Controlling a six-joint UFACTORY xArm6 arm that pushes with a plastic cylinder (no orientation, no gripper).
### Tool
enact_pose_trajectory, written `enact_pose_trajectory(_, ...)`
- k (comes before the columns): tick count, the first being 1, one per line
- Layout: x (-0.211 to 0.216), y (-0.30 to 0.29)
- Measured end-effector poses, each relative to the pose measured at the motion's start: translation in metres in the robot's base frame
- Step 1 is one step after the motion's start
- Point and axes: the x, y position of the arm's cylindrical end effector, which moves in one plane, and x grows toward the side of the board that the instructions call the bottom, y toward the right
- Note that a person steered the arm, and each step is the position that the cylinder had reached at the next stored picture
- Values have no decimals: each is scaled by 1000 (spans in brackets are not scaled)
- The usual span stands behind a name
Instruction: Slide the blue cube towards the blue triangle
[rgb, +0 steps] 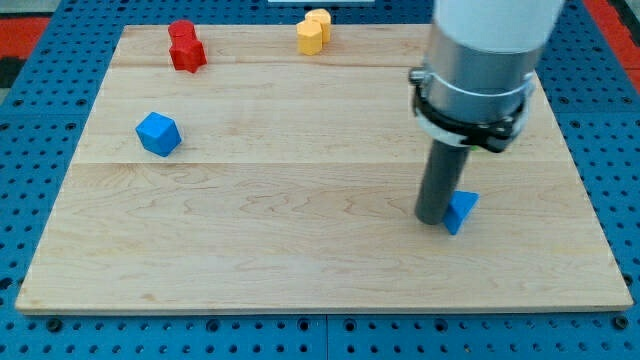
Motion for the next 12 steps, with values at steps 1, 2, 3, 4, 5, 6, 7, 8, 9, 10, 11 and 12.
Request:
enact_pose_trajectory(1,-1,30)
enact_pose_trajectory(2,-1,53)
enact_pose_trajectory(3,-16,0)
enact_pose_trajectory(4,-53,-72)
enact_pose_trajectory(5,-95,-129)
enact_pose_trajectory(6,-132,-182)
enact_pose_trajectory(7,-163,-242)
enact_pose_trajectory(8,-176,-310)
enact_pose_trajectory(9,-161,-341)
enact_pose_trajectory(10,-127,-333)
enact_pose_trajectory(11,-95,-322)
enact_pose_trajectory(12,-80,-304)
